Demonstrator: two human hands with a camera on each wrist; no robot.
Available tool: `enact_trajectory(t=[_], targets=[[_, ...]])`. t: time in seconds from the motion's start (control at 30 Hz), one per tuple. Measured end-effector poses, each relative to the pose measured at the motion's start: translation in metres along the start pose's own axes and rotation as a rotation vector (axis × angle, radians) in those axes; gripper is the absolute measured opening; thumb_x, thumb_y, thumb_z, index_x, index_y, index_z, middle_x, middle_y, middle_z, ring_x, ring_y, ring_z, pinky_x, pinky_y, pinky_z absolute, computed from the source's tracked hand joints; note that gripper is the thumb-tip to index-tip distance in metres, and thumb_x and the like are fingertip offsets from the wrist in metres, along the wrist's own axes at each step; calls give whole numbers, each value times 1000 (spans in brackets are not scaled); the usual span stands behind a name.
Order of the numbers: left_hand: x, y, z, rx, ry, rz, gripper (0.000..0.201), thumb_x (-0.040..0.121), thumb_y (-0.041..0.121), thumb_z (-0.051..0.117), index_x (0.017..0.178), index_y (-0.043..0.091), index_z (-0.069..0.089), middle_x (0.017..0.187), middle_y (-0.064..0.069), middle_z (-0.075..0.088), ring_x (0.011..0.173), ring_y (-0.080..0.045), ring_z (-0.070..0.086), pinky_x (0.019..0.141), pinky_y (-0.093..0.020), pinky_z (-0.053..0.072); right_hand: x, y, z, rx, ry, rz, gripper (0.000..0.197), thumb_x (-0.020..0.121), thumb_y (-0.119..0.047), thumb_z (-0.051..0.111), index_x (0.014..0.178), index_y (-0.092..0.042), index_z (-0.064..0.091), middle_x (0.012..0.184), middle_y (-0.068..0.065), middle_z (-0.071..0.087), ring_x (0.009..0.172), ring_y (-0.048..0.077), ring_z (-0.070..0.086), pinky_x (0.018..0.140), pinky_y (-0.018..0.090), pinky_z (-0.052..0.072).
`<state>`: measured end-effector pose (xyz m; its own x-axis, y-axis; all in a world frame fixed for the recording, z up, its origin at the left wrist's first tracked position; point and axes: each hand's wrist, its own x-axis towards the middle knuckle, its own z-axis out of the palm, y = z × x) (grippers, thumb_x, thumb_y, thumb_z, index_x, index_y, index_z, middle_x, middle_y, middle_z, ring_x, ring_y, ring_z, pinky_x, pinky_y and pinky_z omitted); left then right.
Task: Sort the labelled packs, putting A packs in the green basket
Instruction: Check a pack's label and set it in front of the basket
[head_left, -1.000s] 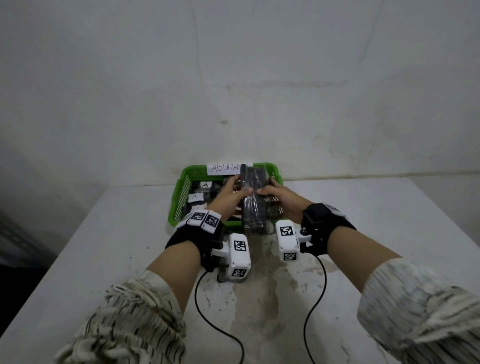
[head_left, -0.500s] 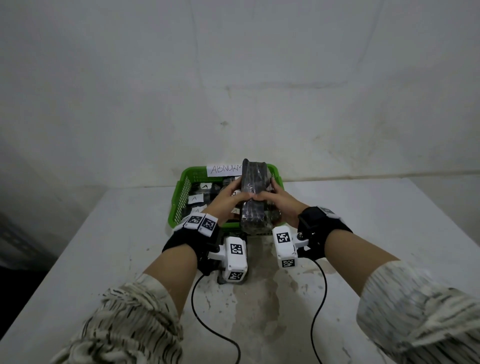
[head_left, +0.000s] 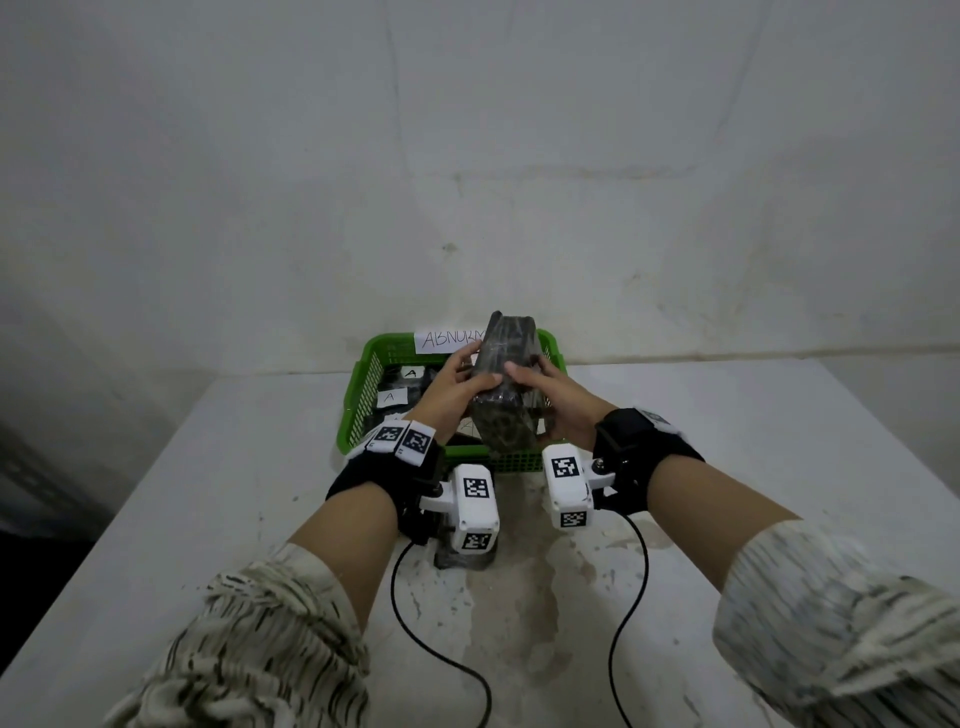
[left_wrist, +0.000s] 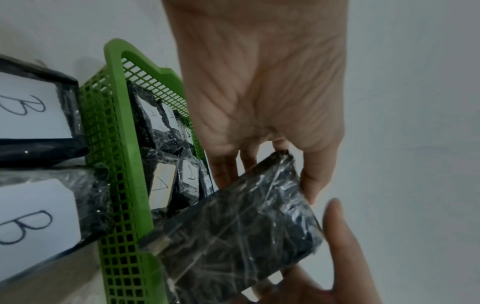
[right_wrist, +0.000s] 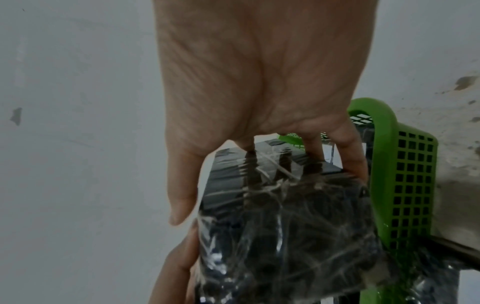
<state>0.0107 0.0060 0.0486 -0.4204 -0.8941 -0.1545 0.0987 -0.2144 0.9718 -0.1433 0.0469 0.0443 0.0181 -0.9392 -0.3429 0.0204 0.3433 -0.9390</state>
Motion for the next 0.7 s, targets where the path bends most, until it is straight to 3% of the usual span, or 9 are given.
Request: enact_trajectory(t=[0.1,0.2,0.27,0.33,0.43,0.57,0.63,0.7], targets=[[2,3,2,-7,25,16,52,90,10,57,138,19,40,116,-11,59,101,-24,60,95,-44,47,-1,-3,3,-9,18,-13,67,79,-53,69,137,-40,38,132,-5,54,118,25,54,95,57,47],[-1,6,2,-20,11,38,41,92,31,54,132,25,46,130,-7,55,121,-25,52,103,-47,41,-3,-8,5,8,8,8,88,67,-76,62,142,-41,34,143,-3,46,123,29,51,94,54,49],[-5,9,1,-17,-2,51,50,89,43,52,135,25,44,132,-5,53,124,-25,48,103,-47,39,-6,-11,6,30,-31,16,97,63,-82,56,146,-41,29,149,-4,38,125,31,49,89,49,54],[-6,11,0,-11,-21,54,65,82,54,56,139,26,40,138,-6,50,127,-26,46,104,-50,37,-7,-13,4,47,-58,19,97,67,-78,56,149,-39,23,154,-3,28,122,34,52,74,39,59],[-5,10,-1,-31,-42,15,64,80,46,64,138,34,40,136,-6,51,124,-26,49,97,-58,43,-7,-11,3,45,-47,22,87,75,-66,63,148,-41,23,148,0,40,110,31,61,62,30,55],[-4,8,-1,-59,-37,8,37,88,28,60,120,43,49,124,-6,58,114,-28,56,90,-56,48,-8,-13,6,49,10,12,49,85,-58,56,128,-34,50,121,1,60,102,30,62,63,31,46],[-4,7,-1,-53,-39,-11,35,89,25,60,115,45,49,124,-10,57,113,-32,56,88,-58,48,-10,-13,7,40,33,8,36,87,-55,54,113,-31,57,109,0,62,95,28,61,62,29,43],[-5,8,0,-42,-18,-28,32,90,24,59,114,42,46,124,-13,55,111,-35,56,88,-62,46,-10,-13,8,14,44,18,29,87,-55,53,105,-32,59,108,0,63,94,26,60,66,30,43]])
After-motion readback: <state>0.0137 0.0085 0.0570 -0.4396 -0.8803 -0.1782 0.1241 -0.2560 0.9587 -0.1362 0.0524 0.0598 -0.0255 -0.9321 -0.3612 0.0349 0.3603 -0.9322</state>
